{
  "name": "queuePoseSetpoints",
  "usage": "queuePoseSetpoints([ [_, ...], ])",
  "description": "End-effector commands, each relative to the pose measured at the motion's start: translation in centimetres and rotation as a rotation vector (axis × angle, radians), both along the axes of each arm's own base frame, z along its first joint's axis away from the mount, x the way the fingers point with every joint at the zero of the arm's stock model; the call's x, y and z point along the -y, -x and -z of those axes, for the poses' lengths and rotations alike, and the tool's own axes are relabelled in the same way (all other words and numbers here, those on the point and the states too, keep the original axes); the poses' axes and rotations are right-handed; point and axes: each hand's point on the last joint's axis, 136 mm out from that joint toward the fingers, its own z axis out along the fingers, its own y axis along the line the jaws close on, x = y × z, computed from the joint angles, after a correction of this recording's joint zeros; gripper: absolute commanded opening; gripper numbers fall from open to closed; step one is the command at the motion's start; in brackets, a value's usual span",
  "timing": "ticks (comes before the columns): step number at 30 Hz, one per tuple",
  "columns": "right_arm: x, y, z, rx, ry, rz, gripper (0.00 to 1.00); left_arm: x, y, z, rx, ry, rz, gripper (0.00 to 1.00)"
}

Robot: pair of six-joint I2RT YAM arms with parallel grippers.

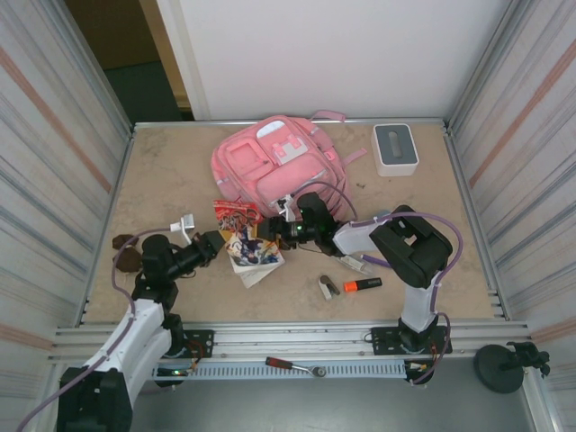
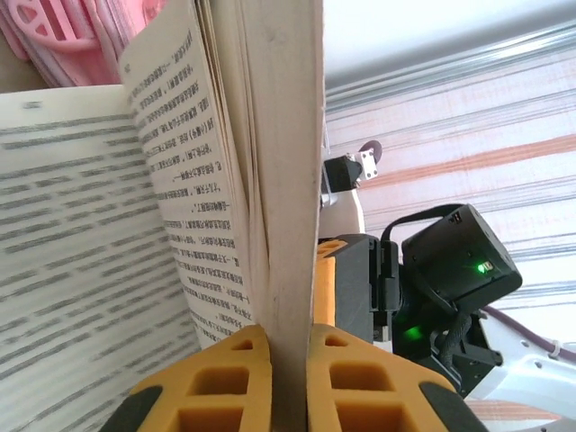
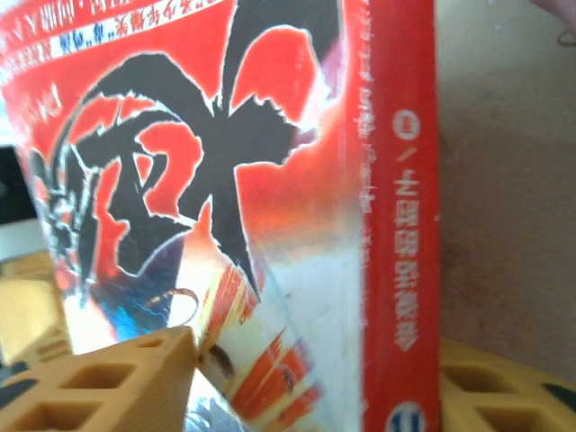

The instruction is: Pack the student bag

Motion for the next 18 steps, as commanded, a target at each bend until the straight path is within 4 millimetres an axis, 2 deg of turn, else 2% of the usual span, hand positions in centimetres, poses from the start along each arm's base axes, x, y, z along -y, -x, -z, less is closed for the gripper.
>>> queuePoseSetpoints([
  [1,-0.4,0.8,-4.0,-0.007,-0.134,-0.028,0.38,0.3,-0.4,-3.1,0.117,0.001,0.035,0.00],
  [4,0.2,0.6,-4.8,0.010,-0.139,-0.010,0.19,-0.5,-0.7,-0.9,0.052,-0.064,-0.009,0.00],
  [8,1.2,0.3,-5.6,0.040,-0.123,0.001,0.04,-1.6,-1.1,1.6,-0.028,-0.179,-0.055,0.00],
  [10,1.8,0.1,-6.5,0.044,-0.129,0.008,0.00,-2.0,-1.3,2.5,-0.058,-0.238,-0.065,0.14],
  [12,3.2,-0.5,-7.8,0.101,-0.118,0.017,0.00,-2.4,-1.7,2.6,-0.063,-0.306,-0.066,0.40],
  [13,4.1,-0.9,-8.2,0.114,-0.099,0.031,0.00,-2.6,-2.0,2.6,-0.061,-0.331,-0.069,0.47],
  [15,6.7,-1.9,-9.9,0.173,-0.040,0.073,0.00,-2.8,-2.9,1.8,-0.027,-0.393,-0.090,0.57],
  [18,11.5,-3.8,-12.6,0.250,0.038,0.172,0.00,-2.0,-4.1,-0.1,0.069,-0.503,-0.097,0.67],
])
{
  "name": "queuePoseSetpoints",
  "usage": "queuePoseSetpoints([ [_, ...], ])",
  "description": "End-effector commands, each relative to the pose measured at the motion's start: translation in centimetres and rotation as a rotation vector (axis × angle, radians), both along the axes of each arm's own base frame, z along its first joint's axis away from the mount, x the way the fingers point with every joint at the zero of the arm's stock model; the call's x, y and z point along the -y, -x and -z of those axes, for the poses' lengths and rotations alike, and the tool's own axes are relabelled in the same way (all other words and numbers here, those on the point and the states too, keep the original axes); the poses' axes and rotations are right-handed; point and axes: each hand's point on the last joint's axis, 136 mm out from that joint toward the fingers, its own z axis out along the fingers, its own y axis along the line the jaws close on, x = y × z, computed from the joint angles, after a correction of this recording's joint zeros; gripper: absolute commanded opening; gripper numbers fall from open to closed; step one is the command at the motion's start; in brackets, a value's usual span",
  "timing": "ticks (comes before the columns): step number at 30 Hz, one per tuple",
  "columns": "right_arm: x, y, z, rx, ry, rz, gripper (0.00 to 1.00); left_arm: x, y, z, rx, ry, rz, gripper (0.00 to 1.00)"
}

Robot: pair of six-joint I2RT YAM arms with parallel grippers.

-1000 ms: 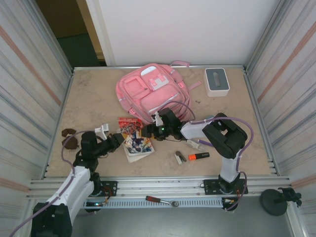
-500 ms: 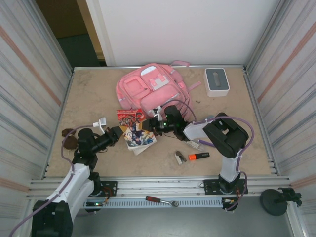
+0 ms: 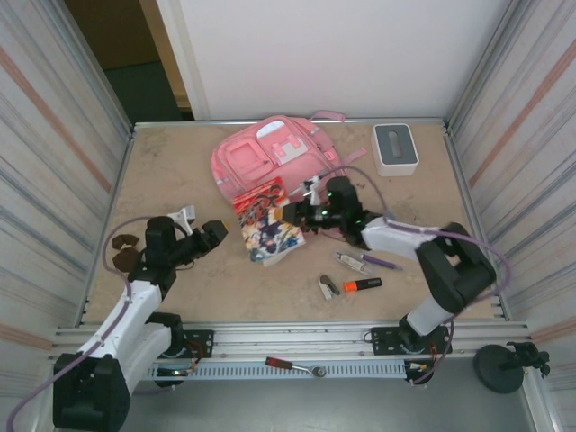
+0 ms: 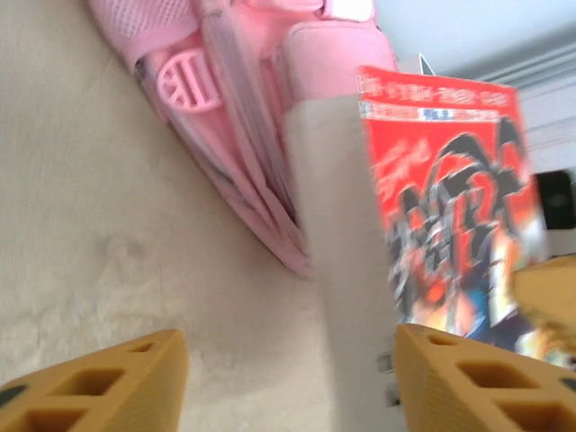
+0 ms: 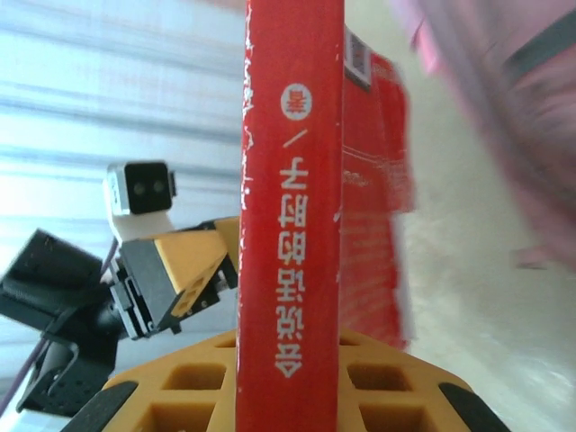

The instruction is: Pack the student bag

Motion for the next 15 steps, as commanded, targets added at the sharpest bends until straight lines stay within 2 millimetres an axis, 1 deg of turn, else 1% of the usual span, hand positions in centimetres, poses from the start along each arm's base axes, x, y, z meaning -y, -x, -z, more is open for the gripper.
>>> queuePoseSetpoints([
  [1,5.3,-1.7,-6.2,0.181,0.053,0.078,0.00,0.2,-1.9,-2.4,0.144,-0.230,0.005,0.69],
  [2,7.4,-2.6,-7.1,0.196,0.071,0.131,0.00,1.1,-2.3,-3.0,0.183,-0.313,0.038,0.72],
  [3,9.1,-3.2,-7.8,0.208,0.084,0.173,0.00,1.9,-2.8,-3.6,0.217,-0.390,0.063,0.74],
  [5,13.3,-4.7,-9.4,0.236,0.112,0.284,0.00,4.3,-4.2,-4.4,0.288,-0.575,0.142,0.79],
  [6,14.9,-5.3,-9.9,0.245,0.124,0.331,0.00,5.3,-4.9,-4.6,0.311,-0.644,0.177,0.80],
  [8,18.5,-6.4,-10.5,0.252,0.144,0.430,0.00,8.1,-6.7,-4.0,0.327,-0.770,0.282,0.81],
  [11,22.4,-7.4,-10.9,0.245,0.161,0.532,0.00,12.3,-9.0,-2.7,0.340,-0.904,0.441,0.84],
  [13,24.1,-7.6,-11.0,0.246,0.170,0.572,0.00,14.8,-10.3,-1.4,0.359,-0.997,0.536,0.86],
  [15,25.2,-7.6,-11.0,0.249,0.186,0.602,0.00,17.0,-11.5,-0.5,0.377,-1.084,0.605,0.88],
])
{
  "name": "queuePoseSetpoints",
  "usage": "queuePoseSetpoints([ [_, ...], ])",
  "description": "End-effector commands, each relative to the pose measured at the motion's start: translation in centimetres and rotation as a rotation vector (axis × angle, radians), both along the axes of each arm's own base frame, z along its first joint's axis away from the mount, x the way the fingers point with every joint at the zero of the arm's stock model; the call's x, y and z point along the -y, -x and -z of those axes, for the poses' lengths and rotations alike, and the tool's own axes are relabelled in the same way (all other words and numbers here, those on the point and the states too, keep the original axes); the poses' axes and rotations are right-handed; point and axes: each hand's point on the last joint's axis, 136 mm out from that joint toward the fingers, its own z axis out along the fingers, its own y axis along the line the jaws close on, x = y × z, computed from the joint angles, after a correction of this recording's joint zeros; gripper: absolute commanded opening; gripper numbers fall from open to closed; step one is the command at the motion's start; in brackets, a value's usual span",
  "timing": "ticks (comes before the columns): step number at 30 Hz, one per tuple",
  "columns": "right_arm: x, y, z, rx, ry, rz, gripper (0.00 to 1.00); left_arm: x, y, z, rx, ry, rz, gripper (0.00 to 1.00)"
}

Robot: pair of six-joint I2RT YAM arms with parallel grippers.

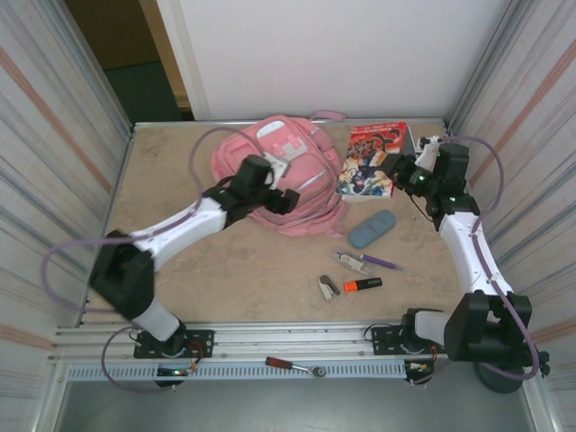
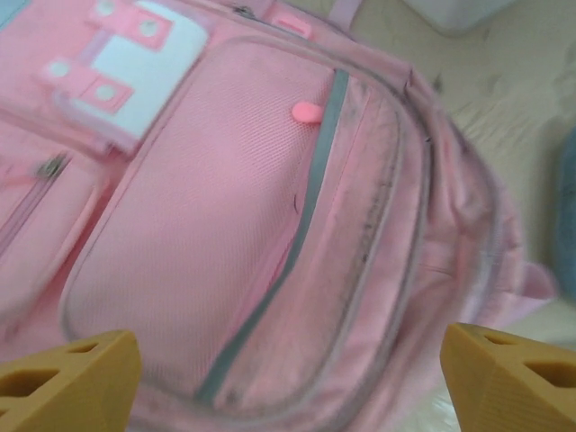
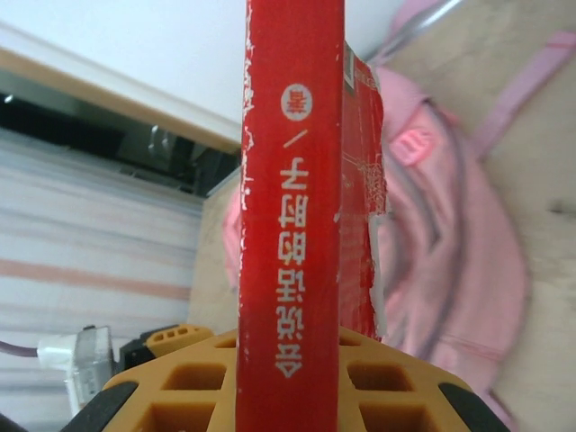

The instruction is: Pack the student bag

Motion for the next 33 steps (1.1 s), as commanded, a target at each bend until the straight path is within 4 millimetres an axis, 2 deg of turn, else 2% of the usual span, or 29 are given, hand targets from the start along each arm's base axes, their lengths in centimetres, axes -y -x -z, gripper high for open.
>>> queuePoseSetpoints([
  [1,0.9,0.7,-2.3,0.076,0.042,-0.004,0.00,1.4,-1.2,2.7,0.040,-0.308,0.129,0.88],
  [5,1.2,1.3,-1.8,0.069,0.068,-0.006,0.00,3.2,-3.6,5.0,0.024,-0.411,0.150,0.86],
  [8,1.3,1.8,-1.3,0.061,0.073,-0.012,0.00,3.7,-4.8,6.4,0.013,-0.463,0.152,0.77],
  [9,1.2,1.9,-1.0,0.057,0.073,-0.013,0.00,3.8,-5.0,7.6,-0.005,-0.483,0.159,0.73],
  [11,1.2,2.2,-0.8,0.051,0.074,-0.013,0.00,4.2,-5.1,8.1,-0.018,-0.486,0.167,0.62],
  [14,1.2,2.6,-0.4,0.040,0.078,-0.013,0.00,4.6,-5.2,7.5,-0.013,-0.460,0.170,0.42],
  [16,1.3,2.9,-0.5,0.041,0.085,-0.003,0.00,5.1,-5.2,5.7,0.004,-0.410,0.175,0.23],
  [17,1.4,3.0,-0.6,0.045,0.087,0.003,0.00,5.4,-5.1,5.0,0.005,-0.376,0.180,0.07],
  [18,1.4,3.1,-0.8,0.052,0.084,0.007,0.00,5.6,-5.0,2.5,0.034,-0.318,0.169,0.00],
  [22,0.8,2.6,-0.8,0.044,-0.019,0.007,0.00,5.7,-4.8,-4.0,0.046,-0.048,0.160,0.00],
  [24,0.0,2.2,-0.5,0.031,-0.106,0.014,0.00,4.8,-5.2,-7.6,0.016,0.146,0.145,0.00],
  [27,-1.8,1.8,0.5,0.020,-0.145,0.035,0.00,3.0,-6.3,-11.7,-0.046,0.405,0.146,0.00],
  [30,-4.7,1.2,1.2,0.003,-0.133,0.014,0.00,1.8,-7.2,-13.9,-0.084,0.522,0.156,0.00],
  [33,-7.5,-0.1,1.8,-0.015,-0.157,-0.007,0.00,1.3,-7.6,-14.5,-0.099,0.559,0.171,0.00],
])
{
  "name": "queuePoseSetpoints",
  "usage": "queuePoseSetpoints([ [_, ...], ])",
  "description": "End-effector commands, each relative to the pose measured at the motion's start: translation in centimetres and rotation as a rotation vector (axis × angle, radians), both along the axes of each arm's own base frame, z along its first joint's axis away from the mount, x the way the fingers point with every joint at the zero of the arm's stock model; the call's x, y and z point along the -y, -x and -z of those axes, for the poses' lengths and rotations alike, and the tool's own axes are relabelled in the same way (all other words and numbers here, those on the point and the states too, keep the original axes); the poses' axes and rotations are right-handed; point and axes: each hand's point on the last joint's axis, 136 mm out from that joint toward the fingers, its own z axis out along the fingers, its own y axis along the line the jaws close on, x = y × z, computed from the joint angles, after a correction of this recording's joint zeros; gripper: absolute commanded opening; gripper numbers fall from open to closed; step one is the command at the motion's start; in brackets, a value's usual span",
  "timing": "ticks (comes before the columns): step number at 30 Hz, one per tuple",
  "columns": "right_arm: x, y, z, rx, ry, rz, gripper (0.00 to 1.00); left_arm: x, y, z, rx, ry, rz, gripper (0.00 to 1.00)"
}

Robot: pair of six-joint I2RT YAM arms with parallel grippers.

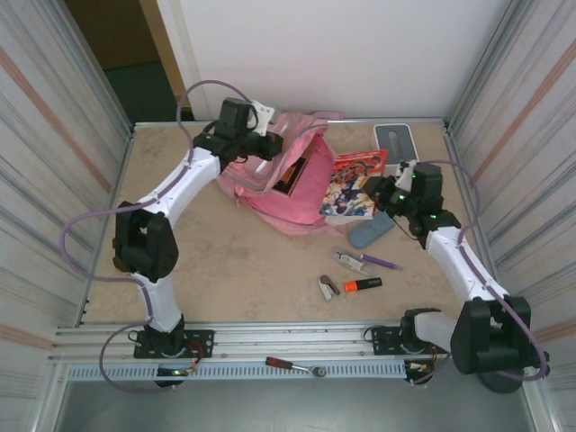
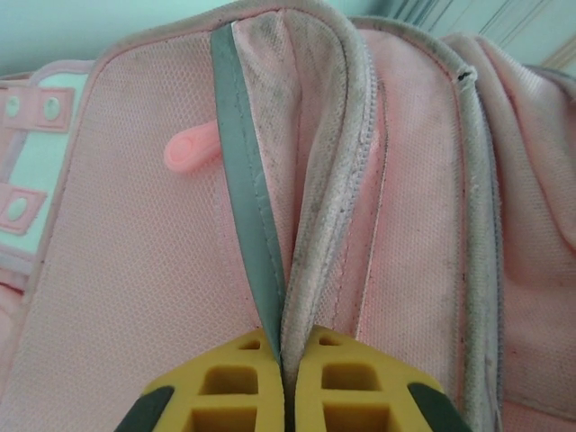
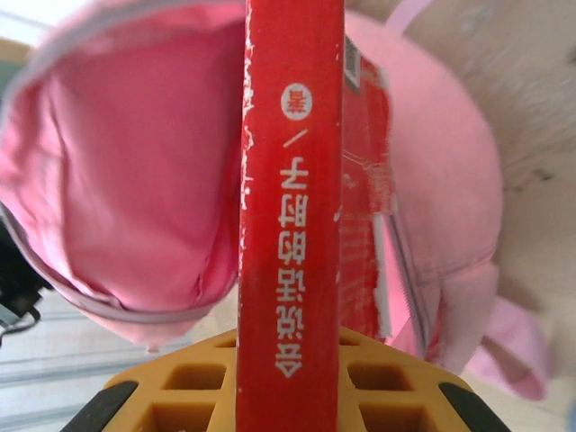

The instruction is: Pack the student bag

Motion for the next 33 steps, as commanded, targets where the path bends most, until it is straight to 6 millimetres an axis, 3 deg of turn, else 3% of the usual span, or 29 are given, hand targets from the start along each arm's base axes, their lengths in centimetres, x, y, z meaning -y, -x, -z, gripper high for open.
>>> queuePoseSetpoints([
  [1,-2.5,-3.0,-3.5,0.120,-0.076,0.032,0.00,2.4,1.3,-5.6,0.020,0.213,0.117,0.00],
  [4,-5.3,-5.1,-2.4,0.098,-0.093,0.022,0.00,1.9,0.7,-5.8,-0.010,0.265,0.125,0.00],
  [12,-12.9,-12.1,-2.6,0.105,-0.226,-0.065,0.00,1.7,0.1,-5.6,-0.040,0.303,0.159,0.00],
  [17,-14.8,-16.1,-0.3,0.098,-0.245,-0.056,0.00,1.4,0.0,-6.3,-0.036,0.326,0.168,0.00],
  [21,-15.7,-18.0,3.6,0.049,-0.183,-0.024,0.00,1.5,-0.1,-6.0,-0.045,0.330,0.173,0.00],
  [22,-15.8,-18.4,4.8,0.029,-0.141,-0.008,0.06,1.5,-0.1,-5.8,-0.051,0.333,0.174,0.00],
  [25,-16.6,-19.6,7.4,0.017,-0.055,0.024,0.11,1.7,-0.1,-5.6,-0.063,0.341,0.182,0.00],
  [30,-21.5,-21.5,8.5,0.049,-0.052,0.038,0.17,2.2,0.2,-5.6,-0.069,0.341,0.191,0.00],
  [33,-23.3,-21.4,9.0,0.046,-0.016,0.011,0.30,2.3,0.3,-6.0,-0.062,0.342,0.192,0.00],
])
